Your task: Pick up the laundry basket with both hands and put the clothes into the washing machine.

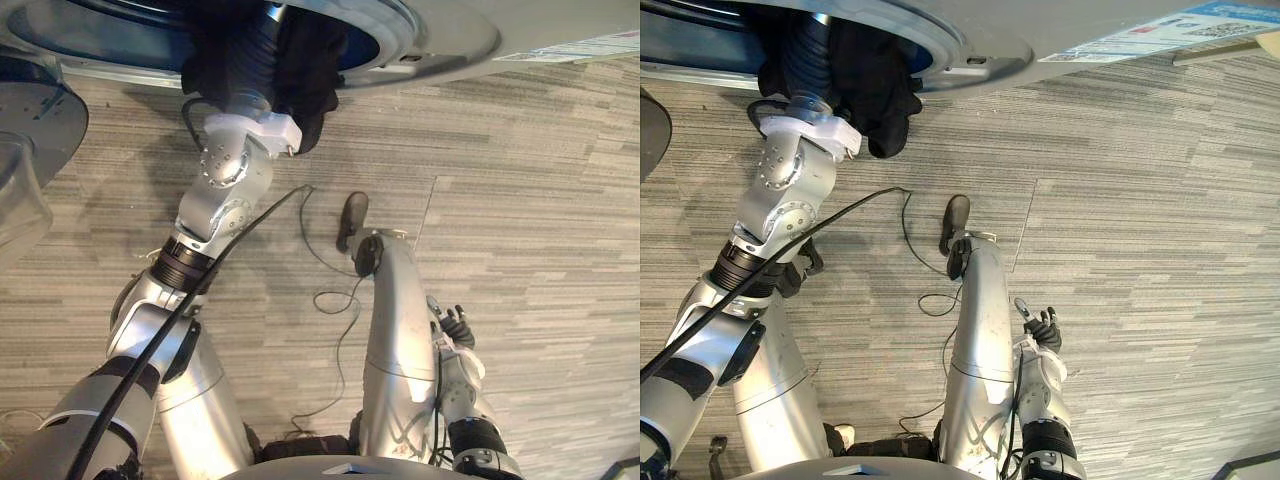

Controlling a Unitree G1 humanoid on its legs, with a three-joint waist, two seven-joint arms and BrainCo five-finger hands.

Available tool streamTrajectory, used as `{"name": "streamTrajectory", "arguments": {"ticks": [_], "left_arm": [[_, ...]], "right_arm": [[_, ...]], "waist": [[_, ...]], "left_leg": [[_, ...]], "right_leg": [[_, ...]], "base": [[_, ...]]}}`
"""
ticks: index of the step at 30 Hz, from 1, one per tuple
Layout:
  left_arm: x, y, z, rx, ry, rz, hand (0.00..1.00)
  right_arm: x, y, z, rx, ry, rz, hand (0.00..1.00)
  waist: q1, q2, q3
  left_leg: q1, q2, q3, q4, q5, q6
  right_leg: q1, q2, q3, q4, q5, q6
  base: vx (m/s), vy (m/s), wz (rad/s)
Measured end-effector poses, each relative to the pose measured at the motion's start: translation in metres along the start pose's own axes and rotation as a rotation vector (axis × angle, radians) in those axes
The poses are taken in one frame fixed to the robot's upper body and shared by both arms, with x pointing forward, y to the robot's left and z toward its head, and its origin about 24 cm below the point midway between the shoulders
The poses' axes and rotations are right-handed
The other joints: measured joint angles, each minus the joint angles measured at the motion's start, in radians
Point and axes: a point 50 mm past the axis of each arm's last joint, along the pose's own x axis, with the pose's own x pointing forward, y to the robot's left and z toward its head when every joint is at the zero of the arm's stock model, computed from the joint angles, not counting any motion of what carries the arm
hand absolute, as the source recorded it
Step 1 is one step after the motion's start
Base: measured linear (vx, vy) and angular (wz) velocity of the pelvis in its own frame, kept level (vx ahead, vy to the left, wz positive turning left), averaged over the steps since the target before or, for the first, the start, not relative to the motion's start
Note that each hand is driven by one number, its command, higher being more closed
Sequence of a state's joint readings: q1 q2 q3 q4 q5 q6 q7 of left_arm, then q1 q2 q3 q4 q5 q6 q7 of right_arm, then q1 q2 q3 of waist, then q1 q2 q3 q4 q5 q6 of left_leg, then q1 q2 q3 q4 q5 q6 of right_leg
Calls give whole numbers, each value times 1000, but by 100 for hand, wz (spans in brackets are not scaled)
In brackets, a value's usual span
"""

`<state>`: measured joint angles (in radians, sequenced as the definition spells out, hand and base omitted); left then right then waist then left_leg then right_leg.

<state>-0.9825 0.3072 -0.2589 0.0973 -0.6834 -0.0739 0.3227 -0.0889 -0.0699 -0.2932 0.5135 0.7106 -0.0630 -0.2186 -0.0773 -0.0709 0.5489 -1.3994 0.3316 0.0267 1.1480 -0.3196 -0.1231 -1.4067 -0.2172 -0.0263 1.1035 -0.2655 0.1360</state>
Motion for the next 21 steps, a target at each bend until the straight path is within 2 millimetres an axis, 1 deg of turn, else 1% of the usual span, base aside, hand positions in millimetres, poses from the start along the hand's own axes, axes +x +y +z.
{"name": "streamTrajectory", "arguments": {"ticks": [1, 2, 3, 4, 5, 6, 7, 8, 9, 12, 16, 18, 20, 21], "left_arm": [[7, 7, 9, 24, -27, 22, 100], [12, 10, 14, 40, -39, 33, 100], [24, 17, 25, 85, -62, 57, 100], [29, 20, 31, 107, -74, 65, 100], [42, 27, 49, 160, -110, 83, 100], [48, 30, 58, 199, -128, 93, 100], [53, 32, 65, 221, -136, 95, 100], [59, 35, 78, 267, -160, 104, 100], [62, 40, 90, 289, -185, 117, 100], [70, 45, 111, 314, -226, 139, 100], [78, 45, 122, 326, -235, 140, 100], [81, 40, 130, 329, -250, 126, 100], [84, 32, 142, 323, -283, 107, 100], [87, 26, 153, 329, -308, 91, 100]], "right_arm": [[0, 0, 0, 0, 0, -1, 0], [0, 0, 0, 0, 1, -1, 0], [0, 0, 0, 1, -1, 0, 0], [0, 0, 0, 1, 0, 0, 0], [1, 1, 0, 2, 0, 1, 0], [1, 1, 0, 2, 1, 1, 0], [1, 1, -1, 3, 3, 1, 0], [1, 2, -2, 5, 7, 10, 0], [1, 2, -3, 14, 10, 21, 0], [0, 2, -5, 21, 18, 24, 0], [0, -8, -11, 71, 44, -21, 0], [0, -9, -12, 77, 49, -27, 0], [0, -11, -12, 102, 53, -34, 0], [1, -11, -13, 107, 54, -37, 0]], "waist": [[1, -4, 1], [1, -5, 1], [0, -8, 1], [-2, -9, 2], [-10, -11, 2], [-11, -13, 3], [-11, -16, 5], [-8, -22, 8], [-9, -22, 8], [-10, -22, 8], [-12, -22, 8], [-11, -22, 8], [-10, -22, 8], [-9, -22, 8]], "left_leg": [[-7, 2, 0, -2, 2, -1], [-13, 6, -1, -1, 4, -1], [-28, 10, -1, 0, 8, -1], [-35, 10, -2, 1, 10, -1], [-55, 11, -1, 2, 17, 3], [-64, 14, 0, 4, 19, 2], [-68, 16, 1, 6, 19, 2], [-72, 27, 6, 11, 20, 1], [-79, 36, 6, 20, 19, 2], [-87, 47, 11, 20, 19, 4], [-88, 45, 19, 20, 17, 8], [-89, 45, 22, 20, 17, 10], [-90, 45, 24, 19, 16, 11], [-92, 45, 26, 17, 17, 13]], "right_leg": [[-8, 4, 0, -3, 4, -2], [-13, 8, 0, -5, 7, -3], [-29, 13, 0, -7, 15, -5], [-36, 13, 0, -7, 18, -5], [-56, 14, 2, -8, 26, -7], [-66, 17, 4, -8, 31, -8], [-72, 21, 6, -8, 34, -9], [-82, 31, 12, -12, 43, -9], [-89, 41, 14, -16, 51, -10], [-96, 52, 16, -34, 71, -10], [-96, 50, 21, -44, 78, -7], [-96, 50, 22, -48, 80, -5], [-97, 50, 23, -55, 85, -4], [-97, 51, 24, -62, 90, -3]], "base": [[-36, 7, -8], [-43, 8, -14], [-38, 9, -11], [-65, 20, -9], [-59, 20, -7], [-73, 27, -9], [-48, 19, -20], [-56, 26, -30], [-50, 30, -32], [-48, 41, -20], [-31, 39, -3], [-32, 44, -1], [-31, 42, -4], [-35, 47, -7]]}}
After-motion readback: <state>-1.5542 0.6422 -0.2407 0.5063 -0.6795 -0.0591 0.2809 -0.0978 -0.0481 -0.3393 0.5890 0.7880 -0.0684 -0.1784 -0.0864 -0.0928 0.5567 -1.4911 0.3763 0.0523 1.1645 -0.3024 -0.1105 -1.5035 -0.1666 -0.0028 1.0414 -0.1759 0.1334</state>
